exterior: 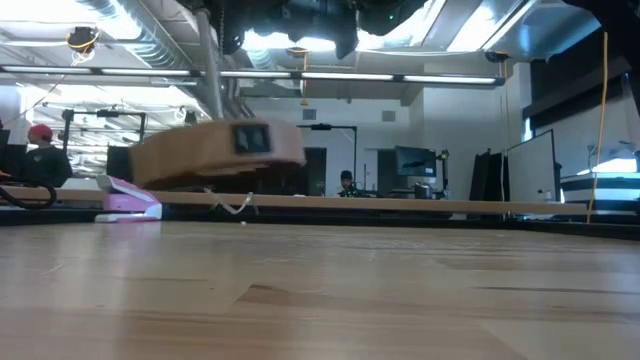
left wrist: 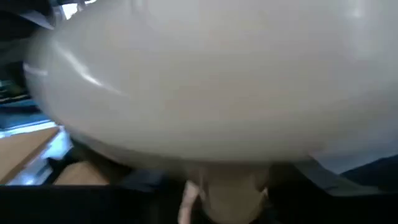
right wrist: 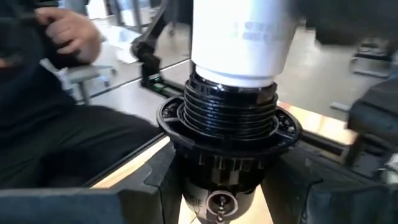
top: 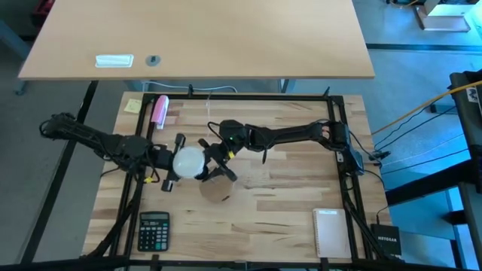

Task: Screw lightbulb
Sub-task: Insert the lightbulb into the desk lamp

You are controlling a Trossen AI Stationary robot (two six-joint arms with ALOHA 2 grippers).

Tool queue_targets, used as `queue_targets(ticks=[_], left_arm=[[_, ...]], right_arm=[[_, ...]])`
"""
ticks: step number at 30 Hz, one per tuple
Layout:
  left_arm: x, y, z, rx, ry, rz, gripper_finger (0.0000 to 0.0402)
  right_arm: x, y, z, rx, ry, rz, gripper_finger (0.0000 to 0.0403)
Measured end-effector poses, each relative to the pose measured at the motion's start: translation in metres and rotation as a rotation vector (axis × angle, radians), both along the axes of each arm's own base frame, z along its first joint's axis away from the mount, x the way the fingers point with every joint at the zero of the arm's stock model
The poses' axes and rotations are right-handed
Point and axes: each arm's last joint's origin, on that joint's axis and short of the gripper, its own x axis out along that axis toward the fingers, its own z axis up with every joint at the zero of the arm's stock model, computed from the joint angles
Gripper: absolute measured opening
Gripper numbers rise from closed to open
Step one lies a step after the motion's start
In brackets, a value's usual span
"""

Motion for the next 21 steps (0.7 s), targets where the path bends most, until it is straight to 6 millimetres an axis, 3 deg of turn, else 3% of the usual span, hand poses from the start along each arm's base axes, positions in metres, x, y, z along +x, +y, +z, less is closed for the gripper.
queue_targets(ticks=[4, 8, 12, 16, 21], left_arm=[[-0.003, 0.002, 0.000, 0.018, -0.003, 0.035, 0.0273], [-0.011, 0.006, 0.002, -0.003, 0.006, 0.092, 0.0317], [-0.024, 0.009, 0.003, -0.052, 0.037, 0.136, 0.0326], [-0.036, 0.010, 0.004, -0.097, 0.046, 0.182, 0.0321], [-0.047, 0.015, 0.006, -0.112, 0.026, 0.369, 0.0314]], right_arm=[[0.001, 0.000, 0.004, -0.022, -0.015, -0.086, 0.0170], [0.002, -0.005, 0.004, -0.029, -0.011, -0.147, 0.0170], [0.000, -0.016, 0.006, -0.040, 0.013, -0.215, 0.0170], [-0.006, -0.027, 0.021, -0.063, -0.010, -0.299, 0.0170], [-0.009, -0.039, 0.028, -0.125, -0.020, -0.479, 0.0170]])
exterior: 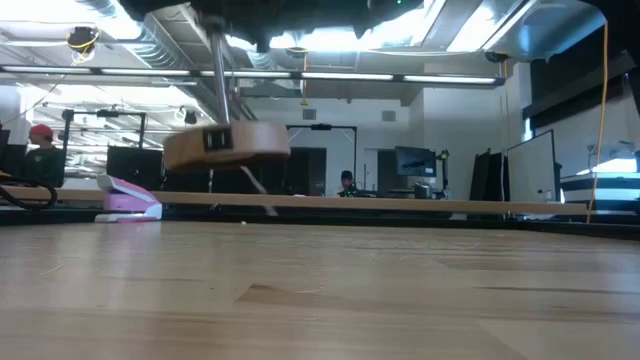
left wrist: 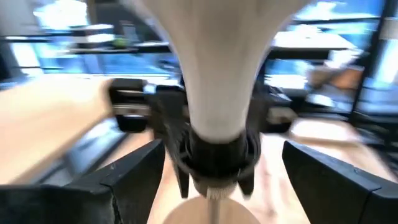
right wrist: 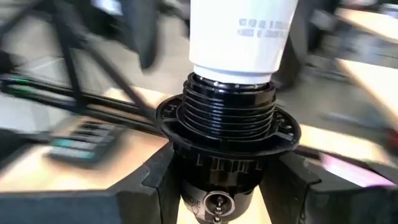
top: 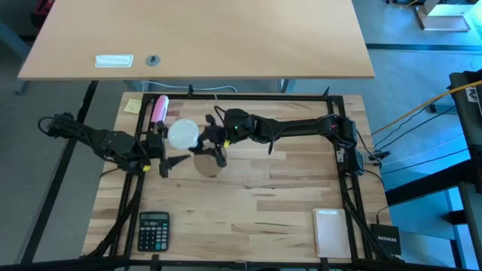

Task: Screw lightbulb
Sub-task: Insert the lightbulb into the desk lamp

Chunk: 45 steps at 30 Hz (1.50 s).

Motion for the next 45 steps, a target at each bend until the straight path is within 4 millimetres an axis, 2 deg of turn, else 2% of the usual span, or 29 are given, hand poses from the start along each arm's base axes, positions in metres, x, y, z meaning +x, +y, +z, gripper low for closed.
queue_targets(ticks=[4, 11, 16, 22, 30, 35, 40, 45], left_arm=[[-0.002, 0.001, 0.003, 0.000, -0.035, 0.161, 0.0308], [0.006, 0.000, 0.005, -0.025, -0.081, 0.325, 0.0303], [0.017, -0.001, 0.014, -0.006, -0.155, 0.372, 0.0303], [0.032, 0.008, 0.012, 0.015, -0.161, 0.498, 0.0303], [0.037, 0.020, 0.012, 0.008, -0.174, 0.585, 0.0298], [0.039, 0.023, 0.011, -0.002, -0.181, 0.558, 0.0246], [0.045, 0.023, 0.008, 0.031, -0.156, 0.517, 0.0142], [0.045, 0.021, 0.008, 0.085, -0.125, 0.468, 0.0133]], right_arm=[[0.000, -0.011, -0.002, -0.046, 0.014, -0.192, 0.0170], [0.001, -0.022, -0.001, -0.101, -0.006, -0.385, 0.0170], [0.001, -0.022, -0.002, -0.108, -0.007, -0.411, 0.0170], [0.001, -0.022, -0.001, -0.110, -0.012, -0.424, 0.0170], [0.001, -0.022, -0.002, -0.110, -0.013, -0.425, 0.0170], [0.001, -0.023, -0.002, -0.111, -0.013, -0.426, 0.0170], [0.002, -0.023, -0.003, -0.109, -0.012, -0.421, 0.0170], [0.002, -0.021, -0.003, -0.103, -0.013, -0.381, 0.0170]])
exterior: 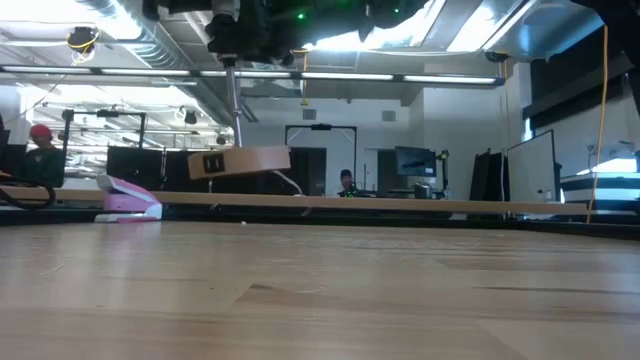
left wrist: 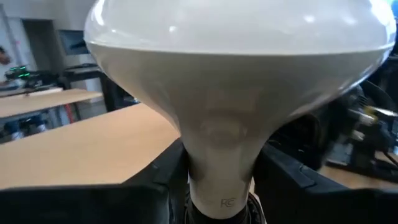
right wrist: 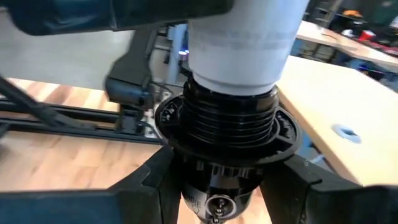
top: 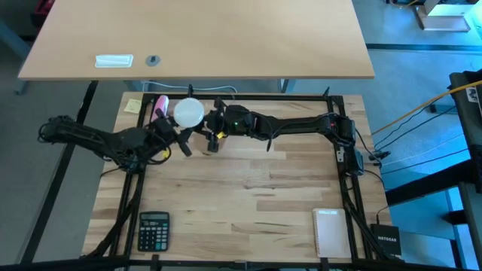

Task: Screw lightbulb
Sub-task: Insert the lightbulb into the desk lamp

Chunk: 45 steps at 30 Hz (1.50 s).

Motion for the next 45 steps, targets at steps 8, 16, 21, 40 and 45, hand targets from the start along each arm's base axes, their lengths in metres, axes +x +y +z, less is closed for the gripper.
queue_targets(ticks=[8, 16, 21, 40, 45], left_arm=[[-0.015, -0.013, 0.007, 0.009, -0.018, -0.257, 0.0133], [-0.011, -0.022, 0.001, -0.034, 0.016, -0.609, 0.0133], [-0.003, -0.026, -0.003, 0.058, 0.070, -0.766, 0.0133], [-0.013, -0.015, -0.003, 0.087, 0.099, -0.683, 0.0306], [-0.027, -0.011, -0.001, 0.014, 0.078, -0.643, 0.0317]], right_arm=[[-0.005, 0.012, 0.009, 0.054, -0.014, 0.315, 0.0170], [-0.010, 0.032, 0.008, 0.177, 0.011, 0.765, 0.0170], [-0.012, 0.043, 0.006, 0.225, 0.042, 0.883, 0.0170], [-0.017, 0.039, 0.015, 0.116, 0.093, 0.555, 0.0170], [-0.025, 0.030, 0.028, 0.064, 0.087, 0.402, 0.0170]])
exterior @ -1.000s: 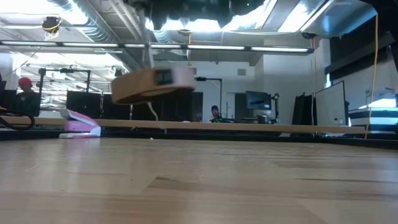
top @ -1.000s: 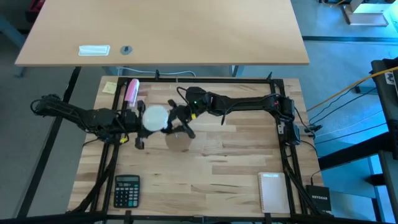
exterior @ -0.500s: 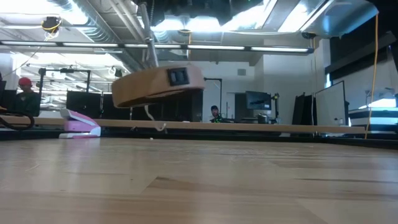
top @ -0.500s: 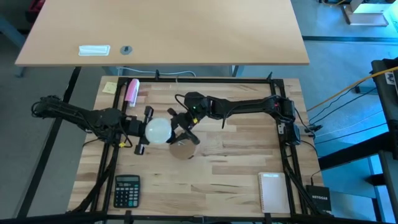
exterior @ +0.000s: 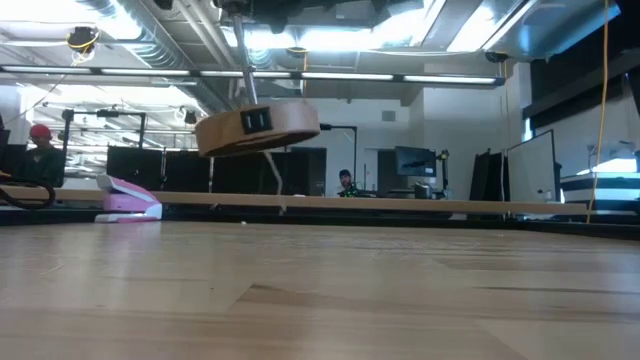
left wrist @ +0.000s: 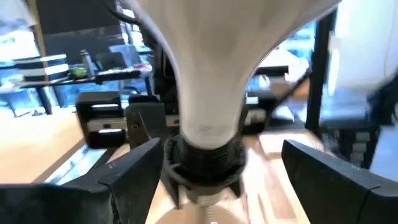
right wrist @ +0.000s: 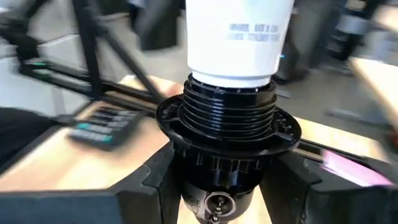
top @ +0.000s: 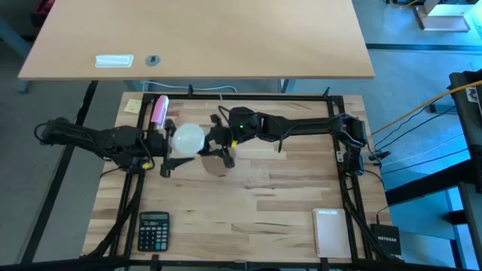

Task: Screw lightbulb
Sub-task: Insert the lightbulb into the desk lamp

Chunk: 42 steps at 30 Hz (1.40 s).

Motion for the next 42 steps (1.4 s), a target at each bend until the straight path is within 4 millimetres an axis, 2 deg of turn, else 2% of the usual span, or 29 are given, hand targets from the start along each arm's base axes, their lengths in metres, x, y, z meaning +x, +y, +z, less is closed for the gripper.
queue_targets(ticks=[3, 7, 12, 18, 22, 37, 39, 42], left_arm=[[-0.007, 0.004, 0.004, -0.042, -0.029, 0.088, 0.0318], [-0.011, 0.009, 0.002, -0.049, -0.014, 0.289, 0.0319], [-0.003, 0.008, 0.002, -0.050, -0.028, 0.401, 0.0319], [0.017, 0.009, 0.007, -0.035, -0.110, 0.480, 0.0320], [0.027, 0.013, 0.003, -0.004, -0.091, 0.589, 0.0320], [0.027, 0.016, 0.012, -0.083, -0.203, 0.603, 0.0320], [0.028, 0.016, 0.010, -0.068, -0.190, 0.603, 0.0312], [0.028, 0.016, 0.010, -0.042, -0.178, 0.604, 0.0274]], right_arm=[[0.000, -0.007, 0.000, -0.029, 0.008, -0.120, 0.0170], [0.001, -0.018, -0.005, -0.081, 0.018, -0.319, 0.0170], [0.007, -0.025, -0.009, -0.114, -0.056, -0.478, 0.0170], [0.019, -0.023, -0.021, -0.100, -0.129, -0.466, 0.0170], [0.023, -0.021, -0.028, -0.091, -0.133, -0.478, 0.0170], [0.023, -0.023, -0.028, -0.098, -0.131, -0.490, 0.0170], [0.023, -0.023, -0.029, -0.098, -0.131, -0.490, 0.0170], [0.023, -0.023, -0.029, -0.098, -0.131, -0.490, 0.0170]])
